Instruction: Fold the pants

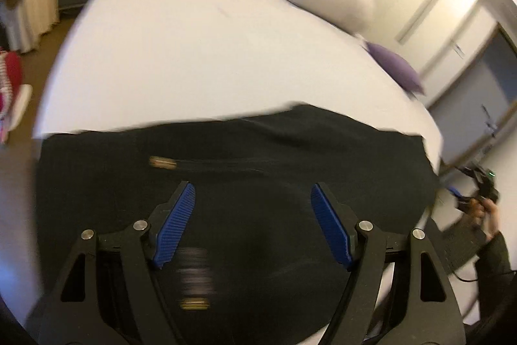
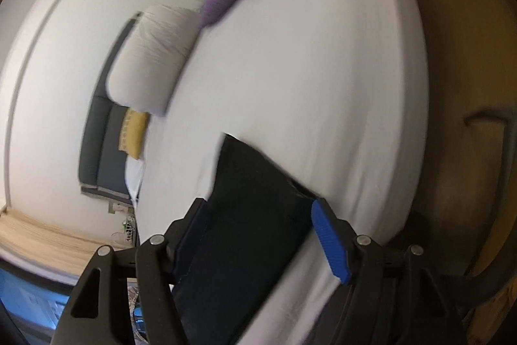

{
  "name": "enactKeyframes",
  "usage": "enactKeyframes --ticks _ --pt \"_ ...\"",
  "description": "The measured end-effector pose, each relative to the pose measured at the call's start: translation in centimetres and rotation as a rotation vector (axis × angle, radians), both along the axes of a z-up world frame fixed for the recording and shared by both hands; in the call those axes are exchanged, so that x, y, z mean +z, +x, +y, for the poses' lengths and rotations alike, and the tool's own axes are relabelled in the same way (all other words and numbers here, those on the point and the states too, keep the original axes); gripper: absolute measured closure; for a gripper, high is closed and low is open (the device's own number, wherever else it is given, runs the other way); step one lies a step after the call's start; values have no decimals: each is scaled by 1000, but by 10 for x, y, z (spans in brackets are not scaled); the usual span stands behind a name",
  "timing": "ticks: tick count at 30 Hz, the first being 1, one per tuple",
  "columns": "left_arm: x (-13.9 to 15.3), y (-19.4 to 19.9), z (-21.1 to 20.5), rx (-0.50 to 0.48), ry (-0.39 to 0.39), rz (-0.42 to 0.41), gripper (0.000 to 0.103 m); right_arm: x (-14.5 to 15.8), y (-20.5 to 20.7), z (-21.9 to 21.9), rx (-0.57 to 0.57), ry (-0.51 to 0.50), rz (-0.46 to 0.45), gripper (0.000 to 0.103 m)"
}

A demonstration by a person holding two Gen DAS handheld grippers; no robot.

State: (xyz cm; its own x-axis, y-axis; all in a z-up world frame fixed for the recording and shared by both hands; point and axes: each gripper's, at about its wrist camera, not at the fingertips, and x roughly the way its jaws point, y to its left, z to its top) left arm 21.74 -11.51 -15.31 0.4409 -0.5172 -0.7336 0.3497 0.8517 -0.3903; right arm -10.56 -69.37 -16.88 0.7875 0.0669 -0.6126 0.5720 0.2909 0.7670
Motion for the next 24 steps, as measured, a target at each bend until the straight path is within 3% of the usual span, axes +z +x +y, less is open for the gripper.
enactKeyframes --ticks 2,8,11,16,20,24 --pt "-7 -2 -39 -60 10 13 29 -11 27 19 -11 61 -29 37" --pt "-40 -6 -97 -143 65 96 29 -34 28 19 -26 147 -4 39" --pt "-47 -6 -103 -145 89 115 29 -36 60 30 -13 174 -21 39" --pt "-54 1 -106 -151 81 162 29 -47 74 34 -24 216 -41 39" --pt "-59 -1 -119 -152 139 145 29 -45 70 36 -34 233 -108 42" --pt "-61 -6 -120 -148 136 146 29 -44 71 39 -43 248 -161 45"
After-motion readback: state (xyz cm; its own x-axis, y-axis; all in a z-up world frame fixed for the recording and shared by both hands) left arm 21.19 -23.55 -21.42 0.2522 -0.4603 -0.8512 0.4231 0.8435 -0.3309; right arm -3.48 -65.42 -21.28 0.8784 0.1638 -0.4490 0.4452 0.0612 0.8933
